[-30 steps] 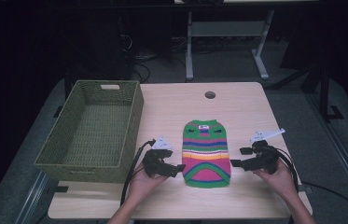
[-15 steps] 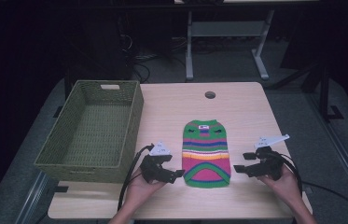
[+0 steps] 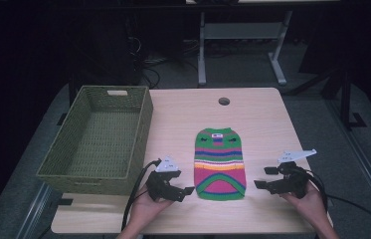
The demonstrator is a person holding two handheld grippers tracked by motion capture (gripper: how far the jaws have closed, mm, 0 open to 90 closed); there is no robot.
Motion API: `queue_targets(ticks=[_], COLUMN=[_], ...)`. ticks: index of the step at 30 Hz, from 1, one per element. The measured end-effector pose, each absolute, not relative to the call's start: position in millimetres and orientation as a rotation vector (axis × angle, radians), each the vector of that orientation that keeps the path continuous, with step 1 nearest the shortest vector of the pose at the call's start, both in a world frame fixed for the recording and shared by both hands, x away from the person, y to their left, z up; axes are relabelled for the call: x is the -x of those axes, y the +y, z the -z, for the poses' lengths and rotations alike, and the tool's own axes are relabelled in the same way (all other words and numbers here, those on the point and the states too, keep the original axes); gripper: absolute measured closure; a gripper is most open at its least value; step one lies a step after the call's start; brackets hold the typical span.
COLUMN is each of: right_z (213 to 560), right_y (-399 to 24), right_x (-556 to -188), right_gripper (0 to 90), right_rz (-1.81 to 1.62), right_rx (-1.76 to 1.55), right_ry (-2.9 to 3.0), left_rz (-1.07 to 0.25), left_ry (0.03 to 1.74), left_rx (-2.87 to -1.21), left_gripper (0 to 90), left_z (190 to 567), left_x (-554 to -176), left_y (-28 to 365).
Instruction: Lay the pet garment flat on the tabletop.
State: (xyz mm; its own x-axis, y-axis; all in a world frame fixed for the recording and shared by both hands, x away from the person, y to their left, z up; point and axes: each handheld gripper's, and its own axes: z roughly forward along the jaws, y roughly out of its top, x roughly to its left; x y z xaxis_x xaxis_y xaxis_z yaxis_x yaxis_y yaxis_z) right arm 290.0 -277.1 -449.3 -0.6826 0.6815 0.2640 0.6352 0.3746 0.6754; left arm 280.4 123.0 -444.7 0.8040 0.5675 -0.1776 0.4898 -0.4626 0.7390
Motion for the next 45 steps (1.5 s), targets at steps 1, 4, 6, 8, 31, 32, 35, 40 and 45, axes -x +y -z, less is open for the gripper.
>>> queue_targets(ticks=[1,4,6,8,31,32,35,40,45], right_z=[449.8,450.9,451.4,451.7,462.9,462.9,463.0,464.6,469.5], right_y=[-277.8,-279.5,-280.7,-282.7,-308.4,-309.5,-312.6,-317.5,-319.4], right_x=[-289.8,-286.4,-284.8,-283.2,-259.9,-258.7,-254.9,-250.4,-241.6], right_gripper=[24.2,24.1,23.3,23.3,22.6,22.6,22.5,22.1,21.9], right_rz=[-1.211,-1.214,-1.208,-1.21,-1.229,-1.23,-1.241,-1.26,-1.261], right_rx=[-1.213,-1.217,-1.222,-1.223,-1.272,-1.265,-1.266,-1.278,-1.276], right_ry=[2.556,2.554,2.555,2.55,2.504,2.503,2.492,2.47,2.442], left_rz=[-0.117,-0.118,-0.124,-0.122,-0.138,-0.136,-0.14,-0.143,-0.15], left_ry=[0.774,0.773,0.768,0.773,0.799,0.804,0.803,0.803,0.795], left_rx=[-2.143,-2.144,-2.15,-2.148,-2.143,-2.134,-2.134,-2.112,-2.097], left_gripper=[21.9,21.9,21.9,21.7,18.9,18.9,18.4,18.3,18.4], left_z=[444.2,444.0,444.1,444.0,449.0,449.5,448.7,445.3,442.2], left_x=[-279.0,-276.5,-275.4,-274.3,-262.5,-261.6,-259.4,-255.3,-253.8], left_y=[123.5,124.2,125.3,126.4,144.4,143.9,144.2,146.5,146.2])
